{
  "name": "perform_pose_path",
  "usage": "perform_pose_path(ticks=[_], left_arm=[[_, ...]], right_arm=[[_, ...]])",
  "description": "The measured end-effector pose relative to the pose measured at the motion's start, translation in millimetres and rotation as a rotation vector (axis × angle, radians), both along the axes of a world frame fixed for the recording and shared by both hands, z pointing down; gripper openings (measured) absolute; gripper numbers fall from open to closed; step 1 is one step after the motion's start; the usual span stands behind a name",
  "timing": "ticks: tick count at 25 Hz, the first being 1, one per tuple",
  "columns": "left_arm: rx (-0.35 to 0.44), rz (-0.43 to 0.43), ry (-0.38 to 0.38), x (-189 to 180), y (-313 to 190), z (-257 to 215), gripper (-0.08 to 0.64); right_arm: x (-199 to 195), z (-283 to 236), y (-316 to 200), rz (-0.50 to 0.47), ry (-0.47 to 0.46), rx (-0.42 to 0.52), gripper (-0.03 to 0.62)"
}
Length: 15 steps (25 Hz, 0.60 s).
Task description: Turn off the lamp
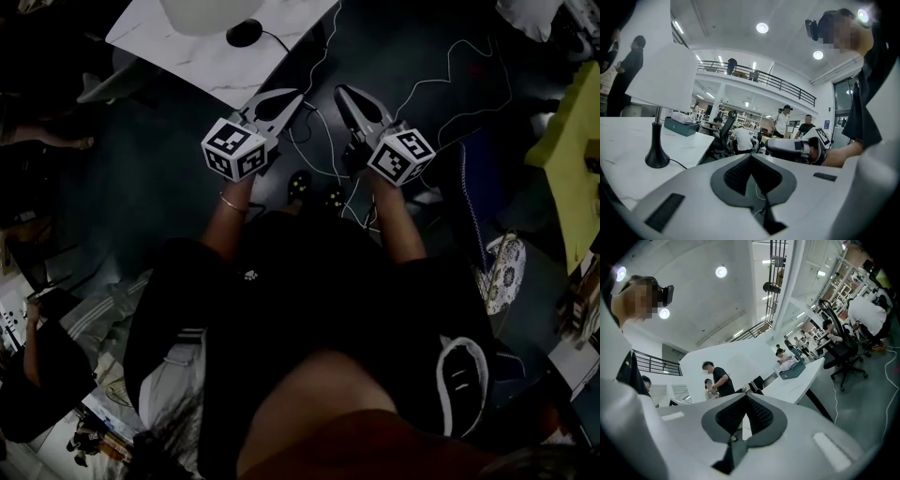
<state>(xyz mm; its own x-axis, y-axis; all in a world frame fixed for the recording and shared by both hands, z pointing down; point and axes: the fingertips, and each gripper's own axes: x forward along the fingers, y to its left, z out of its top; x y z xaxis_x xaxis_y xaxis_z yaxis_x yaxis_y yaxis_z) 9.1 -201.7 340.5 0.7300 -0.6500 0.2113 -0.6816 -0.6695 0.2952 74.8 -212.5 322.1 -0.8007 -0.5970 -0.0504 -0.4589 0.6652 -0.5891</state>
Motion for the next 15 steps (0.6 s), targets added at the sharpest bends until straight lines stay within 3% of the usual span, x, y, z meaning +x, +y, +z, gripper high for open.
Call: perform_pose_path(ticks=[8, 15], left_arm=[[0.041, -0.016, 0.006, -4.9, 0.1, -15.8, 0.006], [0.066, 0.026, 0.015, 3.5, 3.2, -23.6, 0.006]], right_arm=[[-1.4, -24.1, 4.6, -0.020, 0.026, 0.039, -0.001], [3.0, -36.7, 10.8, -0.005, 0.038, 0.054, -0.001]])
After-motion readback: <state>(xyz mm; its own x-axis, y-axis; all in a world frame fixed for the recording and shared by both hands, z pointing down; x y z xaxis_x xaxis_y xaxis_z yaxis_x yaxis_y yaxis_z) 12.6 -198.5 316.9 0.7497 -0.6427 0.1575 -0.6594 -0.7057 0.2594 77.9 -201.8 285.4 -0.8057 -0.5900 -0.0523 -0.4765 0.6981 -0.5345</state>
